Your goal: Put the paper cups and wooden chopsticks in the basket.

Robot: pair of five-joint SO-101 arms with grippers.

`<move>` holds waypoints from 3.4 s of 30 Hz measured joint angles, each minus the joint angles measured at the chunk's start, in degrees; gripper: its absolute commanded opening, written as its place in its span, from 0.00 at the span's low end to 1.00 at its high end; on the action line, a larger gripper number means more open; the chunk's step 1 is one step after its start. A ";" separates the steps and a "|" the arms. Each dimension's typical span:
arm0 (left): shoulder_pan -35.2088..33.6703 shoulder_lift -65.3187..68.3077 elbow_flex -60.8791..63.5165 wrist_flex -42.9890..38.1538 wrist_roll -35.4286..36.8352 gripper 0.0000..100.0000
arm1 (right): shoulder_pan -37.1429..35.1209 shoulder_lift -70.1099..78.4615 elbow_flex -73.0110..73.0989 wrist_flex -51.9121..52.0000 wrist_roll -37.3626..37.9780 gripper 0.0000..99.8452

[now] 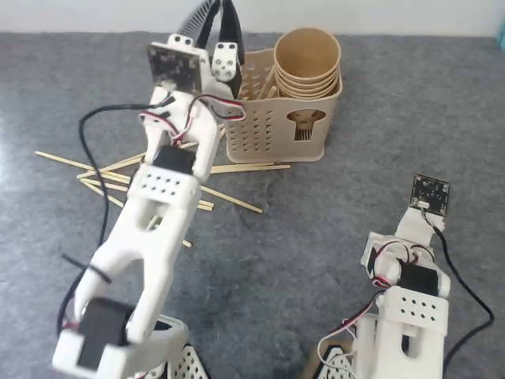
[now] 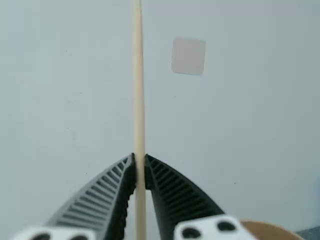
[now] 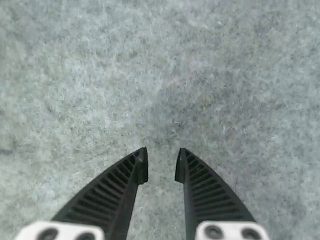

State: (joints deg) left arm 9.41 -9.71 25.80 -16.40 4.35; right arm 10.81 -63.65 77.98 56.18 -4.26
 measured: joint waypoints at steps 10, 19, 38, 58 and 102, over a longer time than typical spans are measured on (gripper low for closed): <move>1.32 8.18 -5.19 -0.62 0.00 0.07 | 0.00 0.00 0.00 0.00 0.00 0.10; -1.05 7.74 -5.19 5.71 2.64 0.21 | 0.00 0.00 0.00 0.00 0.00 0.10; -34.90 -43.34 -5.19 70.24 -2.37 0.22 | -14.86 0.00 -1.41 -0.97 5.45 0.10; -77.10 -47.30 14.15 68.66 -2.73 0.22 | -53.01 16.00 -25.67 -6.59 -19.96 0.11; -90.37 -4.66 5.27 48.26 0.70 0.22 | -58.46 134.42 -166.77 32.70 -50.11 0.21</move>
State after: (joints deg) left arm -80.97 -14.37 31.08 31.87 5.05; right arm -47.65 70.77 -88.79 88.88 -54.37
